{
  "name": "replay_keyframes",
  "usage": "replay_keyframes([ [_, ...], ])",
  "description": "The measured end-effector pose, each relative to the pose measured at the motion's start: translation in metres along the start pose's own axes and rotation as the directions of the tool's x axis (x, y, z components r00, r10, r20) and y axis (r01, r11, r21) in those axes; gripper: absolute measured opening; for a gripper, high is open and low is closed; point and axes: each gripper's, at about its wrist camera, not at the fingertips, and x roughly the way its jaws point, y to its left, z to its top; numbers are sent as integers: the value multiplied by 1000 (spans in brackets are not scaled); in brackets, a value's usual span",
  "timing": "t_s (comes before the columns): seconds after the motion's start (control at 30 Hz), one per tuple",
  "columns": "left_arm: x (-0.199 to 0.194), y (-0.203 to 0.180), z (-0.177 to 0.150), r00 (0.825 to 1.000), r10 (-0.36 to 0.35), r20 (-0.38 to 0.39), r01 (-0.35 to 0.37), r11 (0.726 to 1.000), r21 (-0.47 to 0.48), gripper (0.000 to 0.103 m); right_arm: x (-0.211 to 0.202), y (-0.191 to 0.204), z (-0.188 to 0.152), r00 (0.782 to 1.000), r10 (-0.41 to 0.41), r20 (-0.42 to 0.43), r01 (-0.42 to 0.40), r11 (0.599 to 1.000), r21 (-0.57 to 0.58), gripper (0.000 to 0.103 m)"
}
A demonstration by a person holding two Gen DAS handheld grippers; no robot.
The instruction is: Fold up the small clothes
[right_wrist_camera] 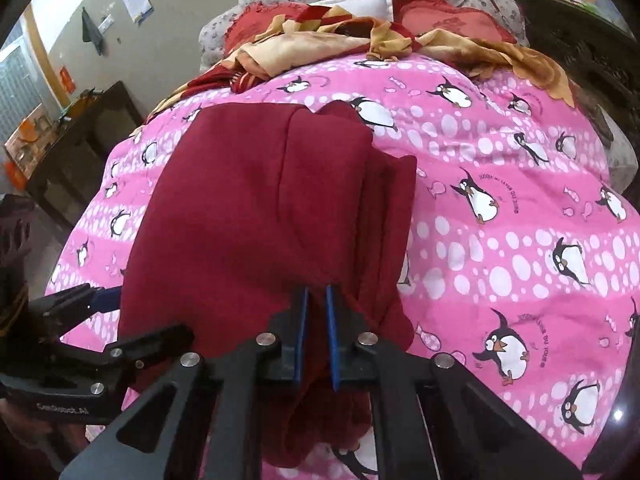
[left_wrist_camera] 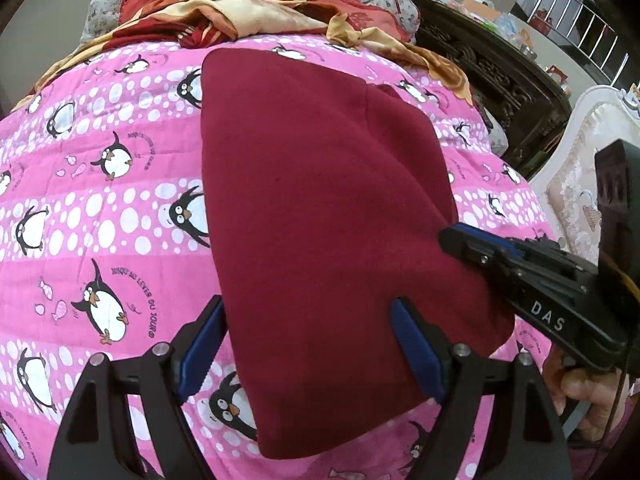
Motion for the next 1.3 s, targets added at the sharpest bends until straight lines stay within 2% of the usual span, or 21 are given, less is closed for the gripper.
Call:
replay_keyframes([
  [0.13,-9,-2,1,999,37,33,-38,999,32,86,-9,3,3,1000,8,4,-8,1000,5,6],
  [0.23,-18,1,4,995,69,77,-72,997,40,86,-25,6,7,998,47,46,-48,998,28,13],
  [0.3,-23,5,6,990,88,108,-92,995,35,86,-35,7,10,995,58,81,-62,997,52,30],
  [0.37,-28,9,8,985,106,136,-110,994,22,86,-42,8,13,993,59,106,-66,996,63,35],
  [0.53,-37,17,14,978,118,174,-119,993,-3,86,-48,15,18,993,-5,117,-1,999,49,36],
  [0.63,-41,18,17,976,126,178,-126,992,-15,86,-55,19,22,989,-17,144,10,999,44,36],
  [0.8,-46,20,19,974,136,181,-134,991,-27,86,-59,28,22,983,-44,177,40,999,26,43],
  [0.87,-48,20,20,967,151,203,-148,989,-32,86,-56,30,22,984,-56,171,54,998,17,43],
  [1.3,-61,21,17,954,170,247,-168,985,-28,86,-55,26,18,984,-64,164,60,998,31,43],
])
